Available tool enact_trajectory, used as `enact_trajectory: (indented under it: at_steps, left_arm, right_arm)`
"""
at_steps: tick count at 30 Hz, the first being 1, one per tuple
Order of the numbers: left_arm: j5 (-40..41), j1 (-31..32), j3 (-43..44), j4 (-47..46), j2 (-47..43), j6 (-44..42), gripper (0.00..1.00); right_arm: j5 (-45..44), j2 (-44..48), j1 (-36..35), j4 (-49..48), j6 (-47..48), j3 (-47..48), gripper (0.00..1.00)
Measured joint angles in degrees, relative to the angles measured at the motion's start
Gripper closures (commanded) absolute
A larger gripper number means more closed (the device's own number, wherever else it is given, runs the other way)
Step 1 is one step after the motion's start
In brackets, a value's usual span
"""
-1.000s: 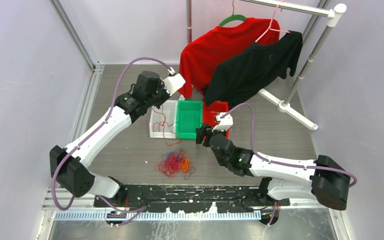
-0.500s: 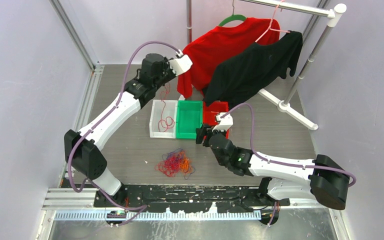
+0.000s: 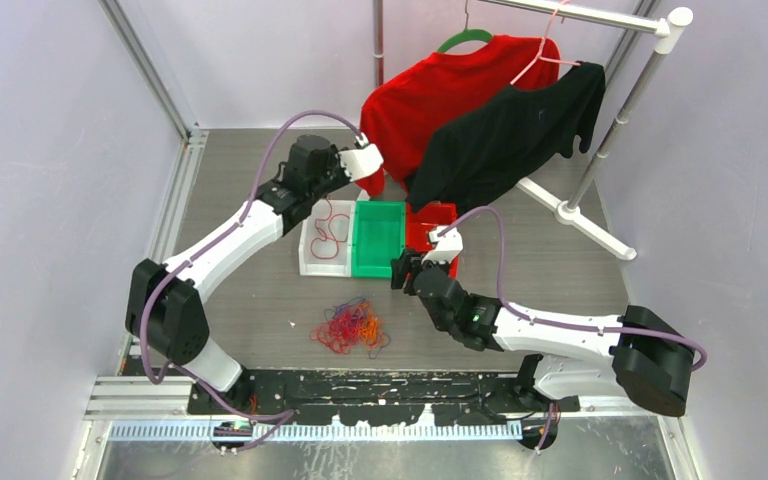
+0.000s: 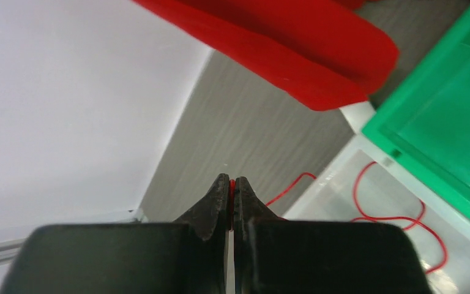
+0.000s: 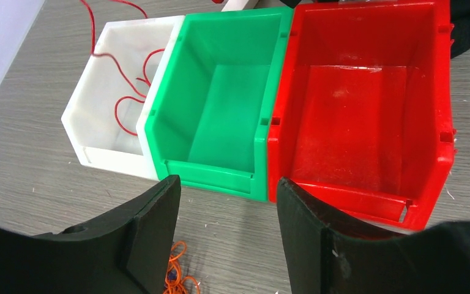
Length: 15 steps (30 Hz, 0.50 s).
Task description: Untangle the cables
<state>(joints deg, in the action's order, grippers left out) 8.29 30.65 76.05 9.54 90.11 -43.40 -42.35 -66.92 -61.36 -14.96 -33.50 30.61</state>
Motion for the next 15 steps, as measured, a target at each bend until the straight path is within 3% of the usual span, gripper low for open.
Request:
enact_trajectory:
  at_steps: [7,15]
  left_arm:
    - [-0.61,3.52,-1.27,4.07,-2.08,2.73,1.0]
    - [2.43,10.82,-1.27,4.9,-7.17,-0.66,1.0]
  right_arm:
    - [0.07,0.0,0.13,0.0,-0.52,0.0,0.37]
    - [1.31,-0.74,0.33,-0.02,-1.36,0.0,0.38]
